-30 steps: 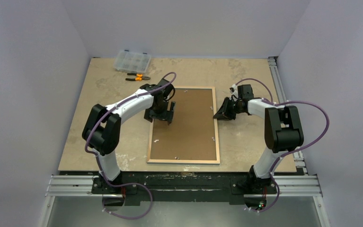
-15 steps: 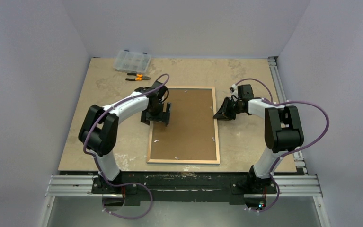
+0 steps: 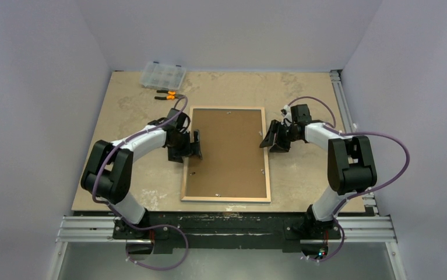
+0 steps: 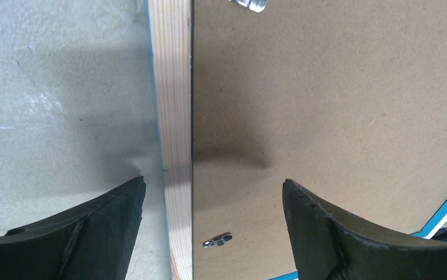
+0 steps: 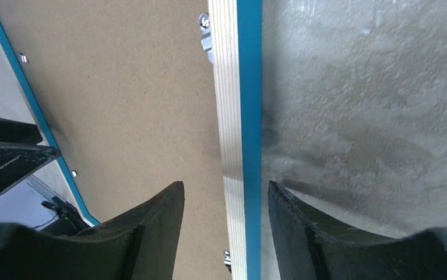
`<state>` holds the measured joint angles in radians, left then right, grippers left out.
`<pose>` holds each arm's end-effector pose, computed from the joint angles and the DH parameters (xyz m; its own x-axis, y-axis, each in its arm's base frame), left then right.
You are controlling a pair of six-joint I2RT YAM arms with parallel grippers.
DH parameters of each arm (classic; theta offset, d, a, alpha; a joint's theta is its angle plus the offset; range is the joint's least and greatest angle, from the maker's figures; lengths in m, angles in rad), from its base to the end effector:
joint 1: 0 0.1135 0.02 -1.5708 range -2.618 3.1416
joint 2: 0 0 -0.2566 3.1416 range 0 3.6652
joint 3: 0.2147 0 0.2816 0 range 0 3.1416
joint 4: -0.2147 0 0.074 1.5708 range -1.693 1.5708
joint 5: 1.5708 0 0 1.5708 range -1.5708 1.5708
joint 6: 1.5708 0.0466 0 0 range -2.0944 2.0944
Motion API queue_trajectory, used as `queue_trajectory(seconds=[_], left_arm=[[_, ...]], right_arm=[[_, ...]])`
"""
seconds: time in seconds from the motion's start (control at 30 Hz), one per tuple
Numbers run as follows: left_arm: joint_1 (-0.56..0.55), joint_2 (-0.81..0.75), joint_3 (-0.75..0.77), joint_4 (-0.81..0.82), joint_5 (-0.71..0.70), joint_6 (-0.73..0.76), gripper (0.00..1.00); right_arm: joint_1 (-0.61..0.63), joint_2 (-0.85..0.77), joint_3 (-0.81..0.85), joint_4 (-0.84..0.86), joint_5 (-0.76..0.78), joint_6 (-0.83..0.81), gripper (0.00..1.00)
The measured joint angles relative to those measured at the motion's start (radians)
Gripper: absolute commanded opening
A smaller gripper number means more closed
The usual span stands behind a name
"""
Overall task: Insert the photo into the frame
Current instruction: Install the photo frame at the center of the board.
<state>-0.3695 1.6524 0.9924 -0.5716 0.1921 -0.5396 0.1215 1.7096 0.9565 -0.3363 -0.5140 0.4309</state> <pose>0.3091 -0.1292 0.1350 -0.9670 -0.1663 -0.1929 -0.0968 0.9406 -0.3254 0.3450 0.0652 0.1217 -0.9379 0.2519 -0.2387 0.0663 0.8052 0.5893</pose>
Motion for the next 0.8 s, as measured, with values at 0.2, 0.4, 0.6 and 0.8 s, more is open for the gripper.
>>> queue_trajectory(seconds=[0.2, 0.4, 0.6, 0.8], left_arm=[[-0.072, -0.065, -0.069, 0.002, -0.035, -0.01, 0.8], [-0.129, -0.068, -0.072, -0.013, -0.112, -0.022, 0.74], [-0.146, -0.1, -0.1, -0.034, -0.137, -0.029, 0.77], [-0.177, -0.13, -0.129, -0.097, -0.182, -0.046, 0.75]], right_arm=[[0.025, -0.063, -0.031, -0.034, 0.01, -0.008, 0.54], [0.057, -0.069, -0.055, -0.041, 0.028, -0.01, 0.53], [0.069, -0.069, -0.064, -0.041, 0.04, -0.01, 0.53], [0.076, -0.069, -0.064, -0.04, 0.052, -0.009, 0.53]])
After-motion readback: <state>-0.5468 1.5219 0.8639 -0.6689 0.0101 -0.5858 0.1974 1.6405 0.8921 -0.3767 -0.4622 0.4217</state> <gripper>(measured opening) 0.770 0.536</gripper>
